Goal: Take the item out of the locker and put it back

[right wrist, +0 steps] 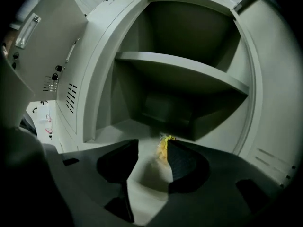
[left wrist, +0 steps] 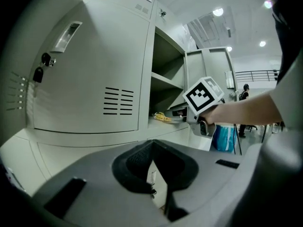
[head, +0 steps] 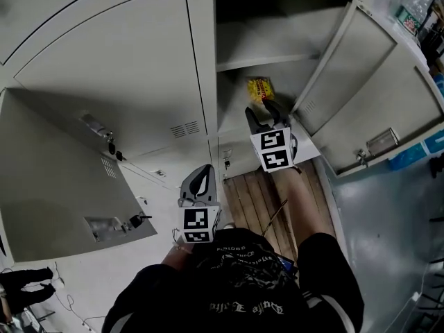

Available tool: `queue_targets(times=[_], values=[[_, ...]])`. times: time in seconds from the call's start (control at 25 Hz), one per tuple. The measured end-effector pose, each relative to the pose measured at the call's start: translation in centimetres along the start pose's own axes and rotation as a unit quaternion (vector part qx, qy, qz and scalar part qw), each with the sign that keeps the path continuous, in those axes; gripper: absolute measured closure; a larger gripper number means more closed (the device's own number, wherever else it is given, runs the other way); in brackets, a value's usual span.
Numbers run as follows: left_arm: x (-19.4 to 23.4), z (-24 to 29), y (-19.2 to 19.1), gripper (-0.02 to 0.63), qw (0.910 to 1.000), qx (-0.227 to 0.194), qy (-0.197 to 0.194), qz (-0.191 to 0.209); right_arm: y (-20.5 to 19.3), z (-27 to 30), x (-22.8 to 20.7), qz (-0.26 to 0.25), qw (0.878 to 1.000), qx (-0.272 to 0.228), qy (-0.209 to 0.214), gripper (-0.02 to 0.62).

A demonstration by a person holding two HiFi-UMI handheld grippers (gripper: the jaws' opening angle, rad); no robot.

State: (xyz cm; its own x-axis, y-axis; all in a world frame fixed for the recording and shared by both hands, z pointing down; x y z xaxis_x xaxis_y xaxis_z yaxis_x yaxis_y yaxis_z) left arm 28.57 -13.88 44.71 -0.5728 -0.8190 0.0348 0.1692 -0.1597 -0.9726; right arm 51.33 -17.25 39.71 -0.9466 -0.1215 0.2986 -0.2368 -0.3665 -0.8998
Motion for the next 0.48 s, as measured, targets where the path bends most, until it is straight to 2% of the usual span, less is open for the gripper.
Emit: queue_targets(times=[0.36, 0.48], values=[[0.6, -0.2, -0.1, 0.600, 0.9998, 0.009, 0.014, 0.006, -0.2, 3.3, -0.4, -0.068, 0.997, 0.043, -0.010, 0.408], [0.5, -0.2, 0.1, 0.600, 0.9998, 0.004, 0.014, 0.009, -0.7, 3.9, -0.7, -0.067, 0.996, 0.060, -0.022, 0.410]])
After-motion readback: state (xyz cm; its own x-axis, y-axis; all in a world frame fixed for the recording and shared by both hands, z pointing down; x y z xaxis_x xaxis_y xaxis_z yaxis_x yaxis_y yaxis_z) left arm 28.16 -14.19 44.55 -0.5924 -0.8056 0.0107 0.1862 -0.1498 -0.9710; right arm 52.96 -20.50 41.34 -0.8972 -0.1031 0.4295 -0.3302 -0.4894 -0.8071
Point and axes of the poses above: the fingertips, and each gripper's own axes: z forward along the fingers, x to its left, y out of its top, the point moved 5 cm from there along -z, backward along the fingers, and after that the axes turned 2 degrees about y, right-handed, at the moved point
